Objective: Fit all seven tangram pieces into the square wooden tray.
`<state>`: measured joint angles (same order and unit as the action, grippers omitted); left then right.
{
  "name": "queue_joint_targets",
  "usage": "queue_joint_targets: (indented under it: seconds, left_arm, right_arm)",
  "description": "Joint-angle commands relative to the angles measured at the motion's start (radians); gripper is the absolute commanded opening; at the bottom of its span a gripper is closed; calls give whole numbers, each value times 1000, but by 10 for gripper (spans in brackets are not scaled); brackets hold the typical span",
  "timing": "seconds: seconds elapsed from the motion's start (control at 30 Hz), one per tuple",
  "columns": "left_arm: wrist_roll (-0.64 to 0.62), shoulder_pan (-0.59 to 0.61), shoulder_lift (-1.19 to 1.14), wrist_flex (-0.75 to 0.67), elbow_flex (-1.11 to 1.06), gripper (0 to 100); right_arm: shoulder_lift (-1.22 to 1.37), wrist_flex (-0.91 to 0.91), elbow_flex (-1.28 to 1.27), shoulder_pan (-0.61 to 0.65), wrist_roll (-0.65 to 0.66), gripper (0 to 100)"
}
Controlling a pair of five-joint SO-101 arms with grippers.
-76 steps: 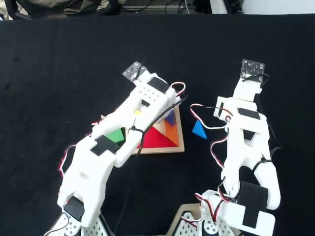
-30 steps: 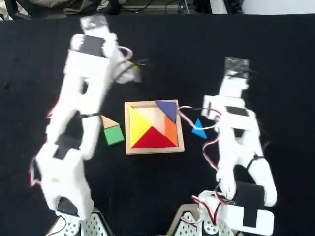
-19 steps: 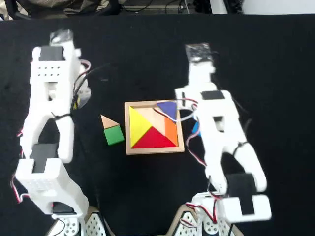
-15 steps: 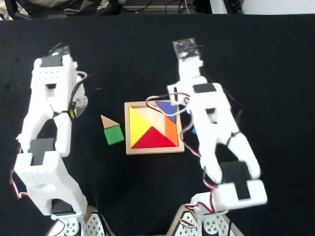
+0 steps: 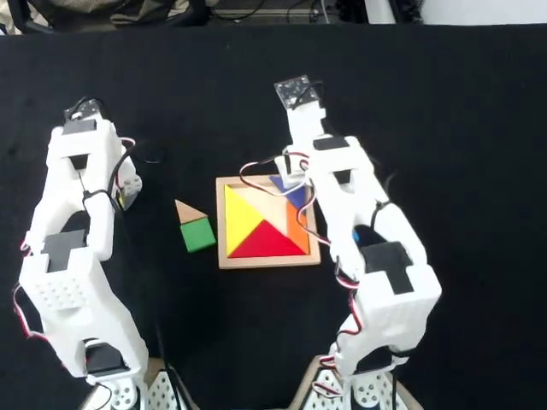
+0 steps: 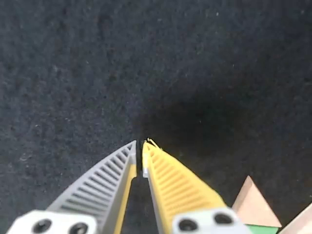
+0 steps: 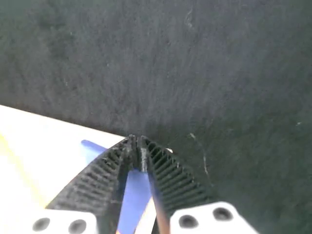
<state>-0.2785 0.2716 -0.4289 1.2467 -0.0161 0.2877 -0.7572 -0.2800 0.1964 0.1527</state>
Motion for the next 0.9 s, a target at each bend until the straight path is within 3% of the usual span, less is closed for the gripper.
queue_joint_targets:
  seconds: [0.0,0.3,0.47,0.67,0.87]
  left_arm:
    - [-14,5,61,-9,-5,30]
    - [-34,5,57,-9,-2,30]
    - [-72,-21,64,-37,-24,30]
    - [-81,-22,64,-51,-38,30]
    - [-81,-22,64,-51,-38,30]
  right_arm:
    - [-7,-35,61,18,8,11]
    - [-16,-86,68,14,8,11]
    - [-166,-124,5,21,8,11]
    - [-332,58,-242,101,14,11]
    - [-263,68,-225,123,69,11]
